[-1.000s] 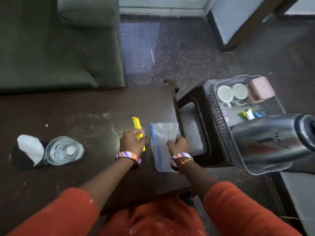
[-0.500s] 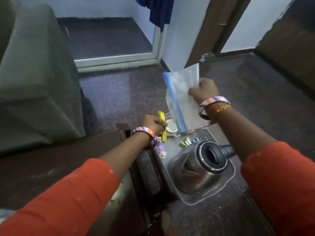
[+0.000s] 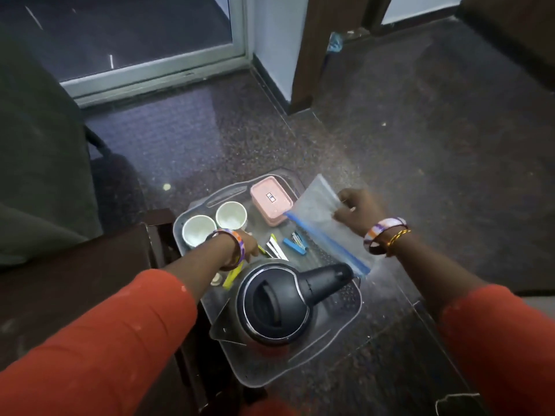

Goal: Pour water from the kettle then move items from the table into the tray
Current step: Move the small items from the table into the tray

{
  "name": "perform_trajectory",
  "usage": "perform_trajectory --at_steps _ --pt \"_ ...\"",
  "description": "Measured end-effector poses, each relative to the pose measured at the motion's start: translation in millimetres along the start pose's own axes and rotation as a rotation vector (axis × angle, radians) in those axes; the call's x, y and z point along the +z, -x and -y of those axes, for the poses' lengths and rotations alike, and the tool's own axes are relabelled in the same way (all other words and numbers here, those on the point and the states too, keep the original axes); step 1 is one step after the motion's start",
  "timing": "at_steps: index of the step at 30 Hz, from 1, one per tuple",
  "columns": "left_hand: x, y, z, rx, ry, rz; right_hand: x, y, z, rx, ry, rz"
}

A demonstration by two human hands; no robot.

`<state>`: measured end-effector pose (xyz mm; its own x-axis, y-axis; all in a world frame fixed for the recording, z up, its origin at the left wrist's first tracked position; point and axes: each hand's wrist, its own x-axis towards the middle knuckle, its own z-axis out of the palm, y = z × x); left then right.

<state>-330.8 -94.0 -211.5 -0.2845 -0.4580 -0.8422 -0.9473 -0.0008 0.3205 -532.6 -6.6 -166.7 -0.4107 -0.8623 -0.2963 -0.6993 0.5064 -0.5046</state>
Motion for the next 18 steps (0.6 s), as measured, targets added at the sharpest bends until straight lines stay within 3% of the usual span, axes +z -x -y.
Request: perform_trajectory --at_steps 7,14,18 --pt "5.0 -9.9 12.0 -0.095 0.044 0.023 43.9 -1.0 2.2 -0.074 0.252 0.128" --pt "8.3 -10.3 19.0 -0.107 0.175 0.042 46.2 -4.5 -5.3 0.061 0.048 0.269" --pt "9.1 -9.2 21.7 -0.119 0.201 0.051 37.3 -9.6 4.8 0.061 0.208 0.399"
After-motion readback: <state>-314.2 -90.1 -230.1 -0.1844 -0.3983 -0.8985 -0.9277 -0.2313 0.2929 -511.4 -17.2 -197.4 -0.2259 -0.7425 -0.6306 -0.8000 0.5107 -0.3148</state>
